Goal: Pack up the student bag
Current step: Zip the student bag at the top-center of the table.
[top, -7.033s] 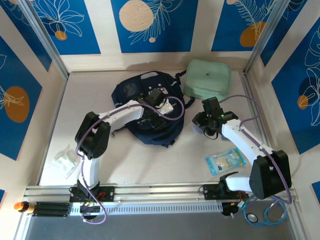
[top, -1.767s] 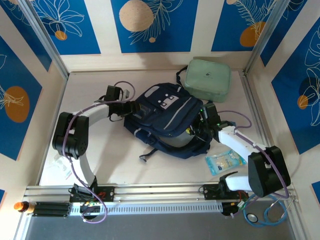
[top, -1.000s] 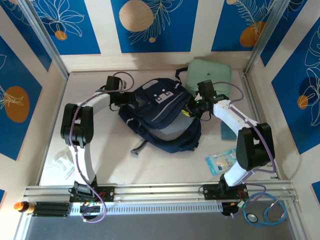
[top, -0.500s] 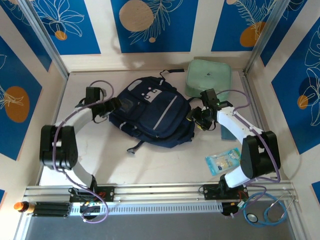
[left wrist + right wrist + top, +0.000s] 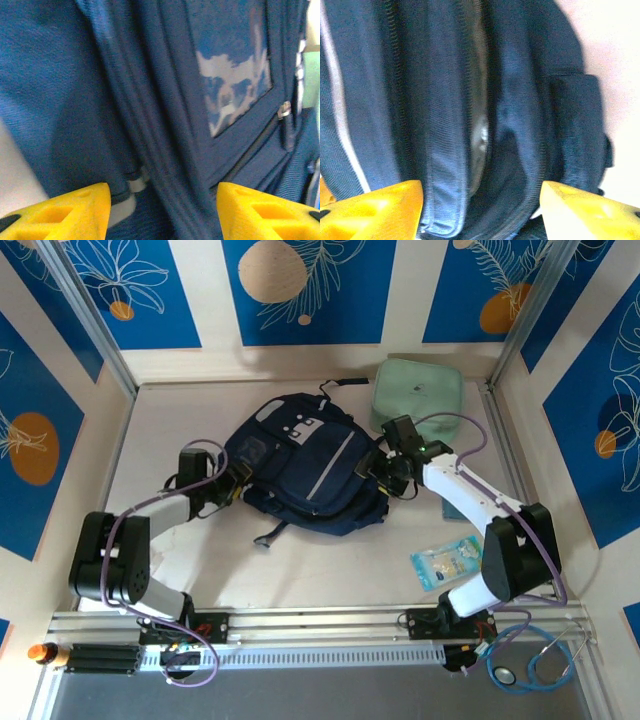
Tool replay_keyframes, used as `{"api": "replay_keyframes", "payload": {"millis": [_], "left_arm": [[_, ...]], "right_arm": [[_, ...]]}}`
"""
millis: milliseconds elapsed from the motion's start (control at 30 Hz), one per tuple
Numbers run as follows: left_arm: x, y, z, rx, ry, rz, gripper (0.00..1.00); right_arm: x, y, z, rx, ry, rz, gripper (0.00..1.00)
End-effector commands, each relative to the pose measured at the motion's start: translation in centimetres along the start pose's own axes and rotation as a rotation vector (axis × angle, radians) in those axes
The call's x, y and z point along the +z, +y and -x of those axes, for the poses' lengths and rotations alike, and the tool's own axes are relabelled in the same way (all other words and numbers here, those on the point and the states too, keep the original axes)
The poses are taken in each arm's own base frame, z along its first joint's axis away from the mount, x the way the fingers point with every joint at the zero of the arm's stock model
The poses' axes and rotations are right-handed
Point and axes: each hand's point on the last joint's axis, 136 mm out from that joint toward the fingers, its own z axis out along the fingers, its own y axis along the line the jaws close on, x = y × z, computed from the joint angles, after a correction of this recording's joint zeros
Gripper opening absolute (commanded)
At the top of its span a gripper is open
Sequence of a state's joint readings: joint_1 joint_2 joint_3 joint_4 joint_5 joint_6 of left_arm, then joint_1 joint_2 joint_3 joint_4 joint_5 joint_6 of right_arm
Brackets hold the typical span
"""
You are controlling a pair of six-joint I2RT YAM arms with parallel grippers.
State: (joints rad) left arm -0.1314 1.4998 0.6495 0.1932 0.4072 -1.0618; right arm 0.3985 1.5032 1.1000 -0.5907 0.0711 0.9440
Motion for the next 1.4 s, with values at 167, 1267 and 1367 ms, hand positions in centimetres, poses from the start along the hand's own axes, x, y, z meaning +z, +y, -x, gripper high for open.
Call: {"api": "replay_keyframes", "payload": {"millis": [167, 1267, 1367], "left_arm": [[1.5, -2.3, -0.1, -0.075, 0.02, -0.124, 0.5], [3.3, -3.9, 1.6, -0.128, 0.001, -0.102, 0.17], [2.3, -4.8, 1.4, -0.106, -0.002, -0.127, 0.01]], "right_arm": [[0.9, 3.0, -1.3, -0.003, 0.052, 0.067, 0.64], [3.6, 8.2, -0.7, -0.124, 0.072, 0.19, 0.59], [4.5, 9.1, 0.8, -0.159, 0.057, 0.195, 0.57]]}}
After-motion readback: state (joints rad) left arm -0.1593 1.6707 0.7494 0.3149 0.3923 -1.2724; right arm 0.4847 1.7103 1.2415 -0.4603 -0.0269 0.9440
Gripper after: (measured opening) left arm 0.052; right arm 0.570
